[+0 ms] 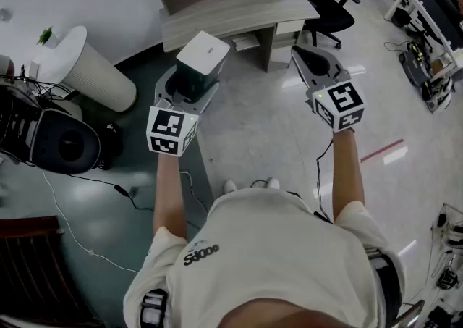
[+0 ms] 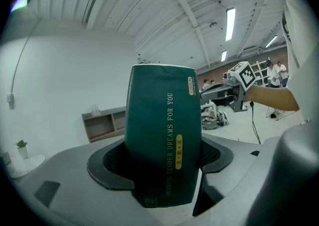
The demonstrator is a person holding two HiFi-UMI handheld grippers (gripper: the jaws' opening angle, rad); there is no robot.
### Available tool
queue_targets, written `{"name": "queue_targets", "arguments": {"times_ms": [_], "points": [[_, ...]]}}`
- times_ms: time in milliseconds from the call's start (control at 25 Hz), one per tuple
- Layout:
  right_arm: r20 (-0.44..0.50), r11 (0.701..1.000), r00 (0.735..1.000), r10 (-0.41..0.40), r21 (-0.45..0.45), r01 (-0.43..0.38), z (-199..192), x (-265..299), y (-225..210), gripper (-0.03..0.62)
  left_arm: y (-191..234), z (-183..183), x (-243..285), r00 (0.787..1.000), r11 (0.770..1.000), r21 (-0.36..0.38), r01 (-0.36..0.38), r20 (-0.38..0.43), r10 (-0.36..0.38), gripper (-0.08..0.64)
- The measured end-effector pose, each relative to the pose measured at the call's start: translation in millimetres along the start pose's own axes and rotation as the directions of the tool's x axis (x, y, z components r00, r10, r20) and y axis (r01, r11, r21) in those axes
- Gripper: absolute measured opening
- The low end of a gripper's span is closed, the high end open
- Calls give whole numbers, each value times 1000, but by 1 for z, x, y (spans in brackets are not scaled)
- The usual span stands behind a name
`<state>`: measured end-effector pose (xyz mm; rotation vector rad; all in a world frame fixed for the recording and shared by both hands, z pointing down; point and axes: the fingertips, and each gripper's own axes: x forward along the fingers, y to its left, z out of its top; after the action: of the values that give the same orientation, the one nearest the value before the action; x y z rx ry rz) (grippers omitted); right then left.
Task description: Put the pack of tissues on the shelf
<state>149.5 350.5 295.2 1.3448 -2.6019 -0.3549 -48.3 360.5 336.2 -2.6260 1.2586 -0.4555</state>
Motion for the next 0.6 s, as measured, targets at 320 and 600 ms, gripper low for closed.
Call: {"name": "queue_targets", "arguments": {"times_ms": [320, 600], "points": [[18, 1000, 1000, 5, -15, -4, -19, -9, -18, 6, -18, 2, 15, 1000, 1000, 3, -19, -21, 19, 380], [15, 999, 999, 37, -38, -37, -42, -18, -50, 6, -38, 9, 42, 997, 998, -10, -67, -47, 66, 380]]}}
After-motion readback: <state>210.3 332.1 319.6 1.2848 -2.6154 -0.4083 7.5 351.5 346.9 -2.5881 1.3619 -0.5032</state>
